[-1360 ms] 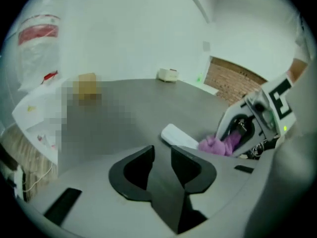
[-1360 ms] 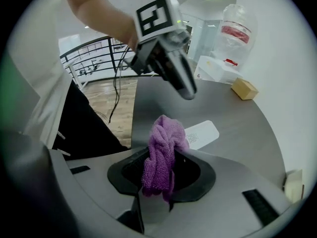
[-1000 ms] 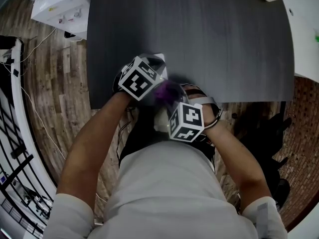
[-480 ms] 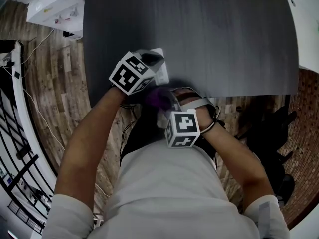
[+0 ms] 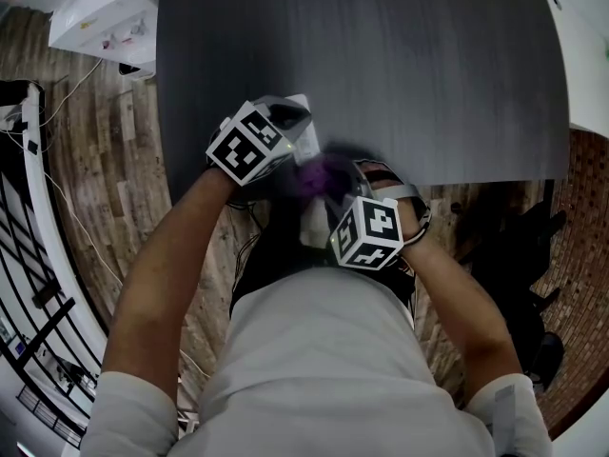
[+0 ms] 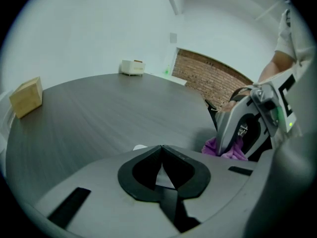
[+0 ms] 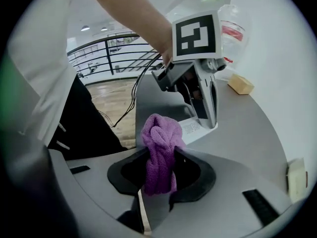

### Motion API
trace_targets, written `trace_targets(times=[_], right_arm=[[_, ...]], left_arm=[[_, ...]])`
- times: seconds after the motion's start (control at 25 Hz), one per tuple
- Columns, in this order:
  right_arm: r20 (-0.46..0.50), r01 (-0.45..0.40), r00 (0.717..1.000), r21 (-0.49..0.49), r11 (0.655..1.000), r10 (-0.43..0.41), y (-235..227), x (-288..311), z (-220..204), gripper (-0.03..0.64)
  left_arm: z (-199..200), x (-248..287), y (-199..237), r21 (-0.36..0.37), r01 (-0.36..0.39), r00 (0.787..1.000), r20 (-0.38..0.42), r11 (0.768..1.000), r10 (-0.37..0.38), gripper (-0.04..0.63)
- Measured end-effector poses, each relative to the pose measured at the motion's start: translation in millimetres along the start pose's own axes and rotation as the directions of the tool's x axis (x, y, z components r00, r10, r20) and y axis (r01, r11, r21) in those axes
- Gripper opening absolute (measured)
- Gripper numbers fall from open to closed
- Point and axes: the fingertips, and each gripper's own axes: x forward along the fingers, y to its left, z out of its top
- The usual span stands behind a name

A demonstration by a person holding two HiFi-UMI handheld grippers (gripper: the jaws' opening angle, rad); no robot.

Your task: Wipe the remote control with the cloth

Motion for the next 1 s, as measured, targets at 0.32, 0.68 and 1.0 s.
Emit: trace_targets(times=[0.32, 0.68, 1.0], right_arm=[[-0.057, 0.125, 0.991, 0.138, 0.983, -0.118, -24.0, -7.4, -25.2, 0.121], [-0.133, 0.315, 0.949, 0.350, 0.882, -0.286, -62.4, -29.3, -53.8, 0.121], [0.035, 0.101, 0.982, 0.736, 0.669, -0.187, -80.8, 1.8, -18.7, 0.121]], left_arm=[[1.9, -0.9, -0.4, -0.001, -0.002, 1.000, 0.006, 1.000, 0.002, 0.014], [3.2, -17.5, 4.9, -0.041, -0.084, 0.996, 0.018, 0.996, 0.085, 0.014], [-38.4, -36.6, -14.0, -0.426, -0.083, 0.985, 0.105, 0.901, 0.140, 0.015]])
